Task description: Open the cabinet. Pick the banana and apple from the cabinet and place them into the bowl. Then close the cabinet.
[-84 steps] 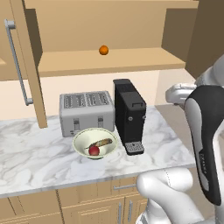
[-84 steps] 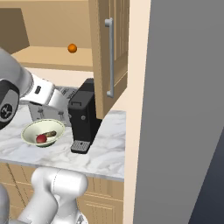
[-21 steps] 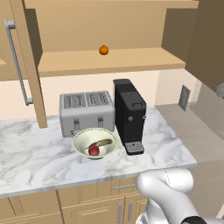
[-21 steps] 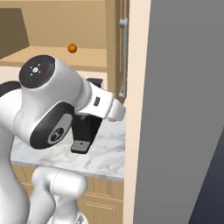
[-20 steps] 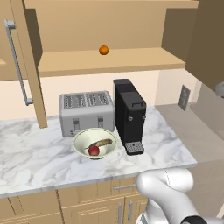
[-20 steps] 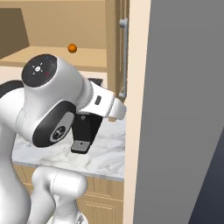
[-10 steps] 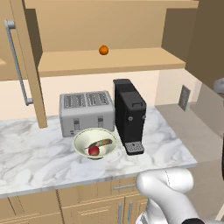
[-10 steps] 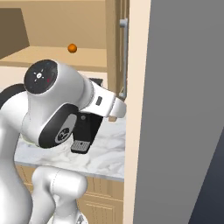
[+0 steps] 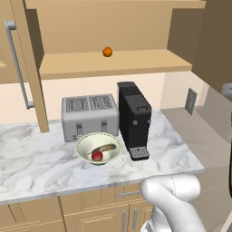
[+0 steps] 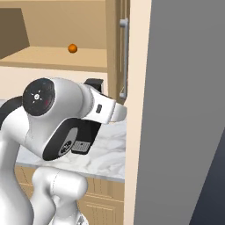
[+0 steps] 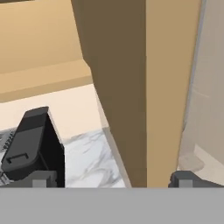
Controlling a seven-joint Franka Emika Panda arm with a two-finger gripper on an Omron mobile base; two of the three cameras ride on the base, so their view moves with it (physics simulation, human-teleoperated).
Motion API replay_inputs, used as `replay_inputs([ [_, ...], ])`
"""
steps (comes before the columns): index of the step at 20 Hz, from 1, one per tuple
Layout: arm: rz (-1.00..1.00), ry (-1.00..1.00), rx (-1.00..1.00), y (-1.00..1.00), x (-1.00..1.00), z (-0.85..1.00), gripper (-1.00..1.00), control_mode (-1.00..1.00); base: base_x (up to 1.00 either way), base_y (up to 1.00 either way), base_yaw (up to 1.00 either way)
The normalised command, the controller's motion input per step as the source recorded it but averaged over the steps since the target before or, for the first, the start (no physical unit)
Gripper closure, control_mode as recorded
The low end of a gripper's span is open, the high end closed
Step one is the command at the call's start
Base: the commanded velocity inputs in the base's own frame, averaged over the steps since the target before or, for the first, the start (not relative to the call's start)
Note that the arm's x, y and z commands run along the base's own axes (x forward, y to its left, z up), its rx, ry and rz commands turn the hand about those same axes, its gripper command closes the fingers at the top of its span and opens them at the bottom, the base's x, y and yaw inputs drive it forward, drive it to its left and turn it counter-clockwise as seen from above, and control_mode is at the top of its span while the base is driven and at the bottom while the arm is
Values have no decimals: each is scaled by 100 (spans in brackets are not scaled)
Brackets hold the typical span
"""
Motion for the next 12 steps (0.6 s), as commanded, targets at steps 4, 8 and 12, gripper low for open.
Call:
replay_inputs([
  [4,4,0,0,-4,100,0,-100,-100,0,0,0],
  [8,7,0,0,0,100,0,-100,-100,0,0,0],
  [12,10,0,0,19,100,0,-100,-100,0,0,0],
])
